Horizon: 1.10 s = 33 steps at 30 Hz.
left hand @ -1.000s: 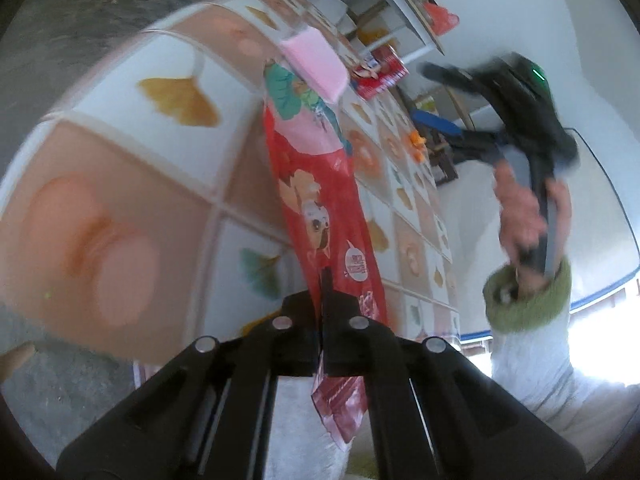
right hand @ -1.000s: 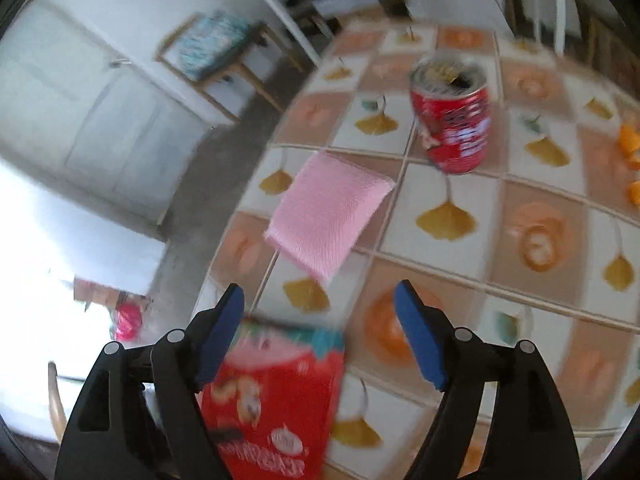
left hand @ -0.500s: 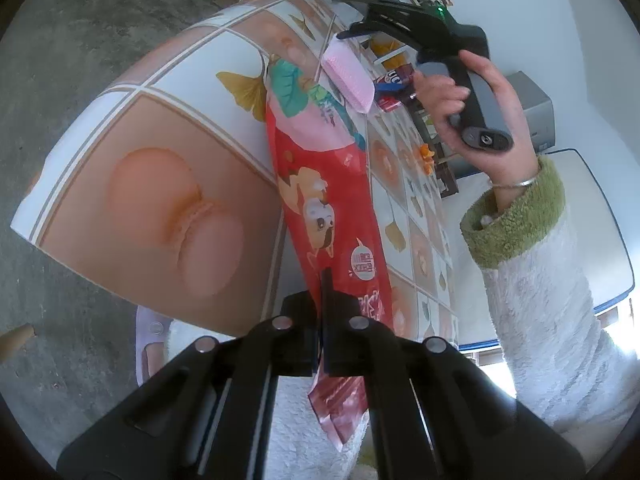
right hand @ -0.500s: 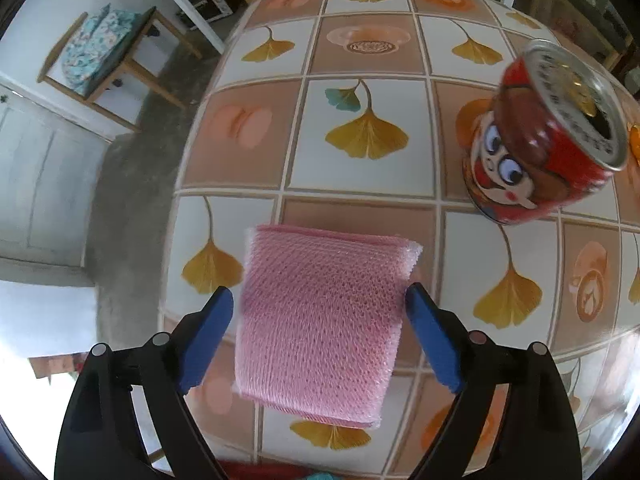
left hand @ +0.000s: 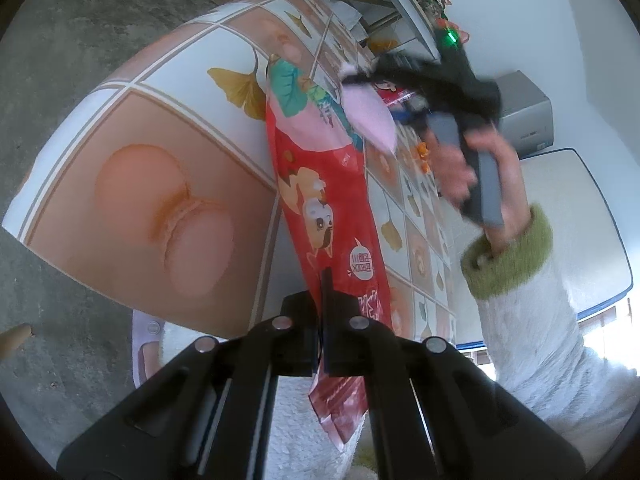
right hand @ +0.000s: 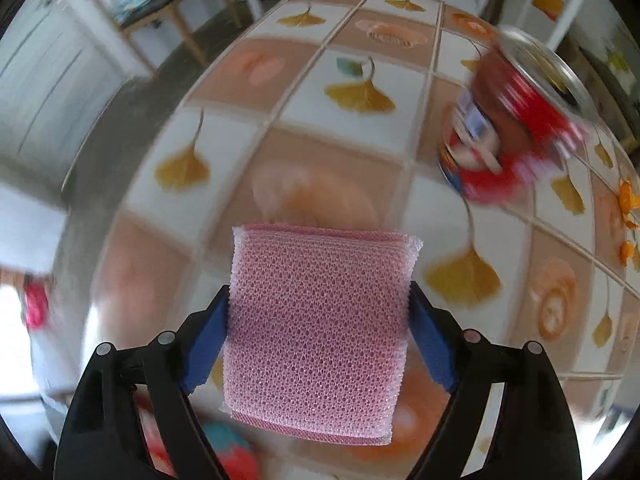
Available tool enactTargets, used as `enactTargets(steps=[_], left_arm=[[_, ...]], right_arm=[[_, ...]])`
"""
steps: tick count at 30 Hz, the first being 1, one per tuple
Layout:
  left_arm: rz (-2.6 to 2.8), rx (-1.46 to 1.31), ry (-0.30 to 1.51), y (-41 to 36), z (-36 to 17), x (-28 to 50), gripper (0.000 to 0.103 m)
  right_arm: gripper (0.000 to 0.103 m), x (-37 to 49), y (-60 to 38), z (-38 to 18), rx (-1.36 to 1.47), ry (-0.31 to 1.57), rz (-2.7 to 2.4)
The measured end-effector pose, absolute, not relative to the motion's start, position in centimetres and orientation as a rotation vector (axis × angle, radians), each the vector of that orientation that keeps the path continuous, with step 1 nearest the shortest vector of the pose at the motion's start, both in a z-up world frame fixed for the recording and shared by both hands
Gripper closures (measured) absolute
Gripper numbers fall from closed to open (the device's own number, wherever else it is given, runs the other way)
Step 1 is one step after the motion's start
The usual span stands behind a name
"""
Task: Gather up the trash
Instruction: 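Carry red bag and pink sponge over the blue wastebasket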
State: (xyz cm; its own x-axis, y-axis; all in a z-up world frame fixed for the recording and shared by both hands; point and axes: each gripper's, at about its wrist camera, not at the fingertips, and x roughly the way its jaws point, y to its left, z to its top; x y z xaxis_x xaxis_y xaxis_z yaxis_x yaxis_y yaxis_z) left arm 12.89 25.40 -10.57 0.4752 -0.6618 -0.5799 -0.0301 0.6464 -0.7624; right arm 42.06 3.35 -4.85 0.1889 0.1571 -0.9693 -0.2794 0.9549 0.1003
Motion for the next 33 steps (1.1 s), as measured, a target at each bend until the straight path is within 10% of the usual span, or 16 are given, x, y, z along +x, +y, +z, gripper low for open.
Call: enactTargets(steps=[33], left_arm=[[-0.438, -0.734, 1.046, 21.5, -10.4, 14.2, 0.103]], right_arm=[[0.013, 26.4, -7.2, -4.1, -0.238, 1.184, 0.324]])
